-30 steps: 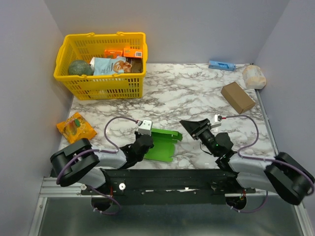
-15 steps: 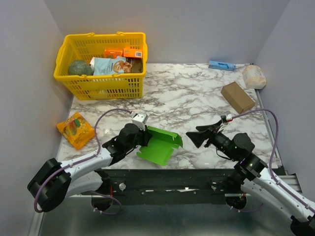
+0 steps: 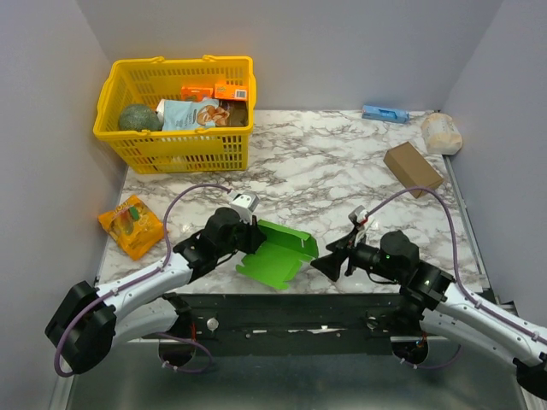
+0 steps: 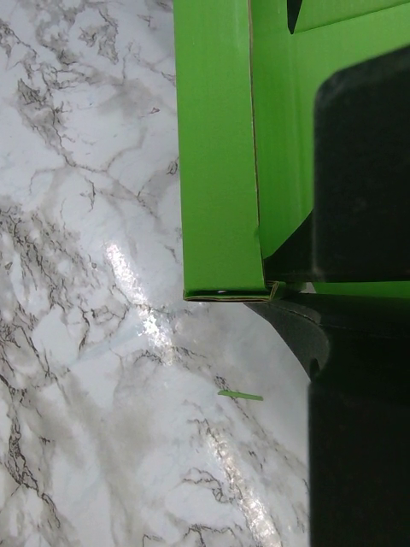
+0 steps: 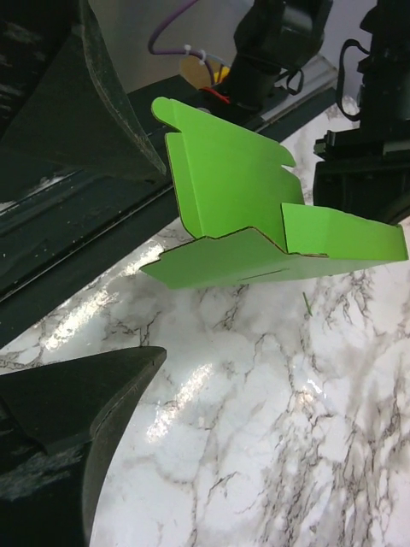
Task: Fold the paper box
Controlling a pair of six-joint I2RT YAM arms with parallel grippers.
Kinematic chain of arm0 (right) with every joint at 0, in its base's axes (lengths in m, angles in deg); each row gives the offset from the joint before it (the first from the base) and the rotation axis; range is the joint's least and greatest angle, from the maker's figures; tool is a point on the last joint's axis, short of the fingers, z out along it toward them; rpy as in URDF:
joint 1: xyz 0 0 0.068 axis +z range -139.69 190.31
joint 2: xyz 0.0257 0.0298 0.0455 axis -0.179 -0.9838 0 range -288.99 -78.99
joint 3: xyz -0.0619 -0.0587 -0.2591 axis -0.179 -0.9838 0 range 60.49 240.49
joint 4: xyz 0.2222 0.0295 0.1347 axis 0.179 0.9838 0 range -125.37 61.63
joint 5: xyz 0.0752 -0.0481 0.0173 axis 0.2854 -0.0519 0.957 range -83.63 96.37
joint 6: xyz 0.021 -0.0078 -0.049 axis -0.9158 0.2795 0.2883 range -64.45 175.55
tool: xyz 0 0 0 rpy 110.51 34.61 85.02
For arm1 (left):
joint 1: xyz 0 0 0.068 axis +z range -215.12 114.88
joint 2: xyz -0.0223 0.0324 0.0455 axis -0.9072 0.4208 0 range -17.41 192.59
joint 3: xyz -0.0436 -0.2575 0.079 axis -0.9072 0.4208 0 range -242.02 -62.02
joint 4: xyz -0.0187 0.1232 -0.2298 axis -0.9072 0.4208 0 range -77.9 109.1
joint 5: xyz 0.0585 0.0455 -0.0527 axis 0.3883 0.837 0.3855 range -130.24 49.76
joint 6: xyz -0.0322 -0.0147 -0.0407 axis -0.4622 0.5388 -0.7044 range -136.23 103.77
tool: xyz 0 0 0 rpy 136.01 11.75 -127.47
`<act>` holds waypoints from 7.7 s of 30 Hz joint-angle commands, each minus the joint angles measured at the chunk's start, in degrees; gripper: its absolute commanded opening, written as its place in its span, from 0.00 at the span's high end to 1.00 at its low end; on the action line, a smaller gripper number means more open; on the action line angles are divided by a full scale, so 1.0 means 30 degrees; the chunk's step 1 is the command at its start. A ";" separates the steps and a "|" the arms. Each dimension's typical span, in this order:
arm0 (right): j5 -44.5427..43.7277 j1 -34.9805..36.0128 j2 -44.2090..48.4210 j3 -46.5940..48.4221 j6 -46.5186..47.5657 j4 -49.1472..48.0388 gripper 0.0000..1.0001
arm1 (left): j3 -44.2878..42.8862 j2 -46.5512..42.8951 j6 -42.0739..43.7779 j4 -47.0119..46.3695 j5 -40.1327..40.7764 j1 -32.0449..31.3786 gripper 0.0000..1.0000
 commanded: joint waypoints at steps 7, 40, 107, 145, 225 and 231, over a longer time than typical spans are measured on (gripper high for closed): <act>-0.5501 0.3312 -0.3644 0.1637 0.0339 -0.2876 0.28 | -0.0277 0.0005 0.0045 0.0226 -0.1195 0.0157 1.00; -0.7671 0.3519 -0.4057 0.0964 -0.0101 -0.3288 1.00 | 0.0250 -0.2750 -0.0951 -0.0299 -0.0667 0.1679 0.41; -0.1868 0.0266 -1.2083 0.7410 -0.9740 -0.0944 0.45 | 0.1715 -0.1546 0.0133 -0.0213 1.2018 -0.2949 0.93; -0.2984 0.0003 -1.5246 0.9049 -0.8861 -0.0972 0.49 | 0.2360 -0.2632 0.0103 -0.0477 1.2194 -0.3095 0.94; -0.2984 0.0266 -1.6361 0.7087 -1.4486 -0.6128 0.48 | 0.3356 -0.4478 0.0308 -0.1063 1.2604 -0.3623 0.95; -0.2310 0.0238 -1.6507 0.7263 -1.4896 -0.6657 0.45 | 0.3414 -0.4565 0.0337 -0.1093 1.2604 -0.3681 0.95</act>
